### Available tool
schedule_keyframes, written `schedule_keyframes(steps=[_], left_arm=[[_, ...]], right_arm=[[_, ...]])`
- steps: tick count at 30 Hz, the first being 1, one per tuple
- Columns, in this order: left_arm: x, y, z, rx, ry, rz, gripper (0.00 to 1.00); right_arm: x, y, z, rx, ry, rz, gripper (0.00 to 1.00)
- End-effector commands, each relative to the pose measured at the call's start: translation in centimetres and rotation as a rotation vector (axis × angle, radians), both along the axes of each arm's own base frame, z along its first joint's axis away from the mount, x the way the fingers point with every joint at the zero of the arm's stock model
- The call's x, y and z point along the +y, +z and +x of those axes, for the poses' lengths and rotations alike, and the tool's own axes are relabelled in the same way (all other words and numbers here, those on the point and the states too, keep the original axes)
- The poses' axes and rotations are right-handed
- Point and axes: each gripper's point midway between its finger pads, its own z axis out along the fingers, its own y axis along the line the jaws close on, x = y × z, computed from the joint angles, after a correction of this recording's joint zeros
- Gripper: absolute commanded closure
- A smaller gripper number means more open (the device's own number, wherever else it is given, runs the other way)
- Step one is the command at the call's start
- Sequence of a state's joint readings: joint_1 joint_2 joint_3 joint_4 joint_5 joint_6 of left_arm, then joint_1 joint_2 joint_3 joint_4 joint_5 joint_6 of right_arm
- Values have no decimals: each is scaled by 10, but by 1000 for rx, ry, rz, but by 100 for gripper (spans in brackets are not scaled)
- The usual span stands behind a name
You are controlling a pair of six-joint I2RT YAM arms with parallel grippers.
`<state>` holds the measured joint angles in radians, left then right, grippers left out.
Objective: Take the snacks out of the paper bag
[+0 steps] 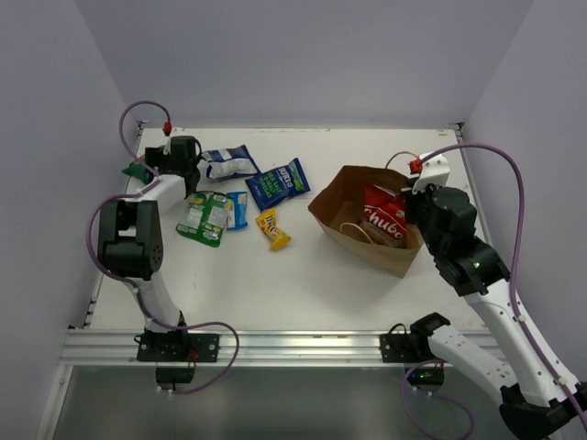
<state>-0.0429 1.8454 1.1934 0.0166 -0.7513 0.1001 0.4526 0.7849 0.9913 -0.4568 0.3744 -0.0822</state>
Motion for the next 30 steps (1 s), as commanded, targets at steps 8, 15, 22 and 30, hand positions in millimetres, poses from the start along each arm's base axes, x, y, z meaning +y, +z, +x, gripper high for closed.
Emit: schedule_keyframes(steps=[8,15,22,30], left_arm=[[-90,148,-12,-288,-256,-245,0],[-228,237,-88,-405,-765,-498,0],[-374,254,-174,-330,-1286,-536,0],[-466,242,-245,-260,-1682,-364,3]], right_arm=[[15,24,0,-87,88,31,100],[30,39,-8,-98,190,28,100],[45,47,-12,-97,289,9,100],[55,45,-22,-77,369,-10,100]])
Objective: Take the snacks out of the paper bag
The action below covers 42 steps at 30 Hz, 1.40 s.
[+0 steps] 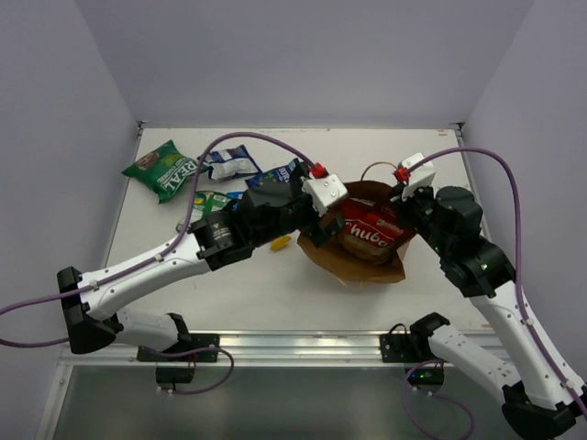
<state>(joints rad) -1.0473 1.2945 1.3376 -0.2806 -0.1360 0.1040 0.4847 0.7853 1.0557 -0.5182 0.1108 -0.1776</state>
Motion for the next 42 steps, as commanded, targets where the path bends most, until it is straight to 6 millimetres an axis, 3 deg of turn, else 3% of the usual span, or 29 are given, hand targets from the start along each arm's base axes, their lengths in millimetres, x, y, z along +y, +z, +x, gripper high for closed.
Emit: schedule_keyframes(steps=[1,6,11,21,35,39,42], left_arm=[[-19,15,-23,-146,-143,53,5],[-50,6,-61,-250,-320,129,9],[-65,-19,-66,-326,-422,234,7],[-78,-51,-41,-436,-410,410,0],[-86,-64,1,-444,-406,484,1],[-88,-78,3,-402,-431,507,2],[-95,-90,-7,-353,-496,490,4]], right_arm=[[10,34,-6,-81,72,32,100],[16,29,-6,-59,94,28,100],[19,26,-7,-46,108,28,100],[24,23,-13,-43,145,22,100],[30,24,-25,-78,199,-3,100],[32,20,-25,-77,204,-8,100],[31,20,-25,-79,201,-9,100]])
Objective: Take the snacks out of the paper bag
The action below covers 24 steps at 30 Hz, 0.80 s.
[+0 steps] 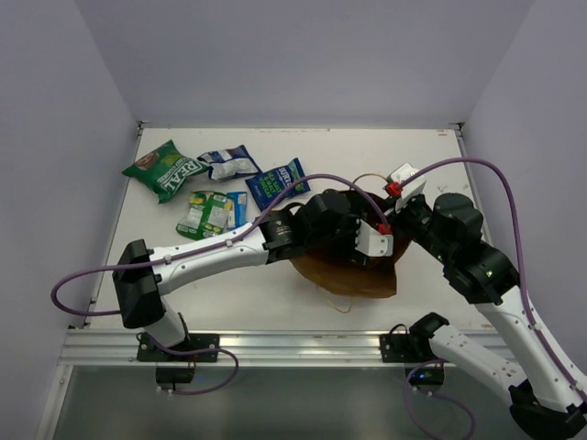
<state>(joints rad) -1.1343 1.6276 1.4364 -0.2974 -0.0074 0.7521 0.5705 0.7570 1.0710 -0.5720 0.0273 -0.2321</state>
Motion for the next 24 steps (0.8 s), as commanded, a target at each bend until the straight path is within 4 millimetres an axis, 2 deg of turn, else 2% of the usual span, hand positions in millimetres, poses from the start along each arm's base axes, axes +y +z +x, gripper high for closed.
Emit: schedule_keyframes(steps=[1,6,7,9,10,12,13,16,20,21,23,24], left_arm=[[-11,0,-8,46,-63,-5,6],[-14,-23,-13,106,-72,31,14],[-14,-25,-14,110,-72,34,22],[-14,-28,-13,116,-67,38,32],[-14,-26,-13,115,-66,35,48],[-13,-21,-13,112,-60,23,64],[-13,-18,-13,111,-56,17,80],[-8,-4,-14,109,-46,-10,99],[-1,32,-26,115,-64,-91,100],[4,49,-32,112,-76,-130,100],[10,64,-39,110,-88,-163,100],[18,79,-44,98,-91,-195,100]], right_arm=[[5,19,0,-74,25,30,100],[4,17,0,-73,19,28,100],[4,16,0,-72,16,27,100],[3,16,0,-76,15,29,100],[3,16,0,-77,13,28,100],[2,13,2,-75,2,22,100],[1,12,3,-76,-2,20,100],[-2,10,8,-77,-33,15,100],[-7,5,15,-66,-81,-2,100],[-10,3,18,-65,-105,-10,100],[-13,1,22,-62,-135,-14,100],[-15,-1,24,-59,-150,-20,100]])
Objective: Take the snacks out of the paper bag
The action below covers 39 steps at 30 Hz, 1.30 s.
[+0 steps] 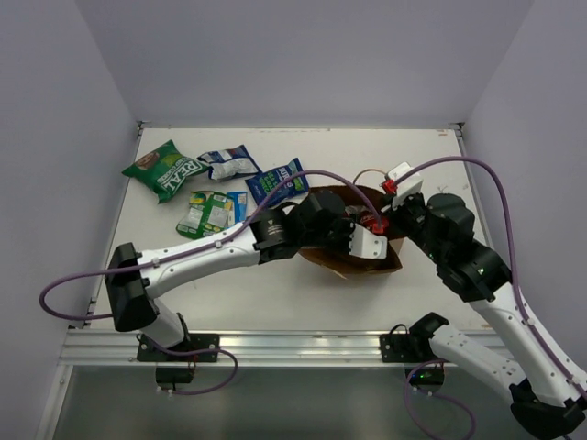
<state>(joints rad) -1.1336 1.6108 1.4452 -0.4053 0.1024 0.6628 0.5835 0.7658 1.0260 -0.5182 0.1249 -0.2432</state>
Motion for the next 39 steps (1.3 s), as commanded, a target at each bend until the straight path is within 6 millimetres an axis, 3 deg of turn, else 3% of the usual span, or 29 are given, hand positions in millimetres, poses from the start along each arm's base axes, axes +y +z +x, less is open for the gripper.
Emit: schedule_keyframes(steps=[1,8,12,14,17,18,20,22,28,34,38,39], left_arm=[[16,98,-18,-55,-21,-234,100],[62,158,-28,-118,43,-374,100],[89,206,-36,-149,83,-522,100],[107,224,-28,-174,176,-579,100],[142,250,0,-200,432,-697,100],[168,261,19,-213,624,-777,100],[195,270,38,-239,786,-836,100],[224,271,60,-237,932,-879,100],[280,269,89,-219,1172,-979,100],[306,226,120,-152,1309,-956,100],[302,234,111,-76,1214,-1064,100],[302,229,111,-57,1214,-1037,100]], right_arm=[[-10,6,13,-37,-98,3,100],[-22,2,21,-36,-183,-25,100],[-28,-2,26,-25,-230,-42,100],[-32,-4,29,-19,-264,-47,100],[-43,-4,34,-18,-348,-57,100],[-48,-5,38,-16,-387,-67,100],[-52,-8,40,-5,-425,-74,100],[-55,-12,44,10,-464,-93,100],[-64,-9,44,9,-513,-77,100],[-71,-4,41,-3,-536,-48,100],[-73,-7,41,4,-542,-48,100],[-74,-7,41,3,-547,-43,100]])
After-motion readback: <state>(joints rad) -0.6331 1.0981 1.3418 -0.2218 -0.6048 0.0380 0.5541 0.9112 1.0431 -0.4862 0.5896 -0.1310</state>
